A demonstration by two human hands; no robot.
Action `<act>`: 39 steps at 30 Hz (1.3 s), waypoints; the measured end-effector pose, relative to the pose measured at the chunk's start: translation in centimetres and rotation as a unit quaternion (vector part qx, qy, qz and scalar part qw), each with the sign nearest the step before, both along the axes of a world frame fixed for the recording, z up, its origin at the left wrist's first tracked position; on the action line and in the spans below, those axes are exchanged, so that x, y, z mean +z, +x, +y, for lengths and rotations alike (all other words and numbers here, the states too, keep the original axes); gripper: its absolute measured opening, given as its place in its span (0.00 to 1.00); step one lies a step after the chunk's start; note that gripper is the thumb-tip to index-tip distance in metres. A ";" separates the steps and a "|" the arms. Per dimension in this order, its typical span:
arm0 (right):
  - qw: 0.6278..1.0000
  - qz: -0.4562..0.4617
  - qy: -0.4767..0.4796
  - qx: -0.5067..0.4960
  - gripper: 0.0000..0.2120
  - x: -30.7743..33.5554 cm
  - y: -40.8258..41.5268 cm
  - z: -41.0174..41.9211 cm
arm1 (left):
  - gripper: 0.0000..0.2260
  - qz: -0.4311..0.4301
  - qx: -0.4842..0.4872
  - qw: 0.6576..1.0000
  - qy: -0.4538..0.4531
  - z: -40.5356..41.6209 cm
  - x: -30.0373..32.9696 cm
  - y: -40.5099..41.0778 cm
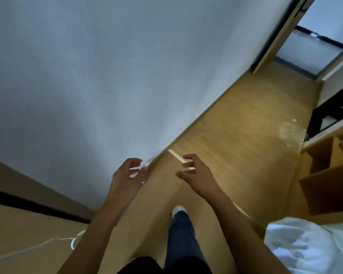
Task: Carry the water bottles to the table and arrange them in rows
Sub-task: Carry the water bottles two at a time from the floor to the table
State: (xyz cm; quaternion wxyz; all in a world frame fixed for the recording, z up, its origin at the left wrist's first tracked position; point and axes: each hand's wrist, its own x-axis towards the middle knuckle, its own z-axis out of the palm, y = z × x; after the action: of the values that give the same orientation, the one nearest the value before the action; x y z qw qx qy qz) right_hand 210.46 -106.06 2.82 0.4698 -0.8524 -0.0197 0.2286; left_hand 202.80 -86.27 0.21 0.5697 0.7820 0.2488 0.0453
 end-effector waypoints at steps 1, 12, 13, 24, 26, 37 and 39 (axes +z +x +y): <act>1.000 0.005 0.000 0.024 0.24 -0.4 2.0 0.2 | 0.07 0.004 0.024 1.000 0.004 -0.2 -0.4 1.5; 0.958 0.046 -0.027 0.283 0.24 -5.0 18.9 3.7 | 0.11 0.068 0.266 0.961 0.014 -0.7 -4.5 8.8; 0.952 0.048 -0.035 0.299 0.24 -5.7 19.7 4.1 | 0.11 0.073 0.285 0.956 0.006 -0.6 -5.0 8.9; 0.936 0.068 -0.111 0.328 0.25 -15.8 24.5 8.1 | 0.07 0.147 0.351 0.924 -0.036 1.7 -15.0 10.4; 0.936 0.075 -0.112 0.325 0.25 -18.4 24.9 8.7 | 0.06 0.154 0.351 0.923 -0.038 1.9 -17.5 10.6; 0.918 0.074 -0.128 0.367 0.25 -38.9 24.1 10.4 | 0.06 0.189 0.342 0.918 -0.068 1.4 -38.7 10.4; 0.920 0.071 -0.125 0.365 0.25 -43.8 24.2 10.8 | 0.07 0.189 0.342 0.918 -0.064 1.7 -43.6 10.9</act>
State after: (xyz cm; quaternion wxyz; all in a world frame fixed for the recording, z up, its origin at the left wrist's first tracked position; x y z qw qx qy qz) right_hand 234.67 -95.26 -40.98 0.2437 -0.8192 -0.2678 0.4447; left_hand 213.75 -84.58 -43.34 0.5106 0.6053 0.6062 0.0730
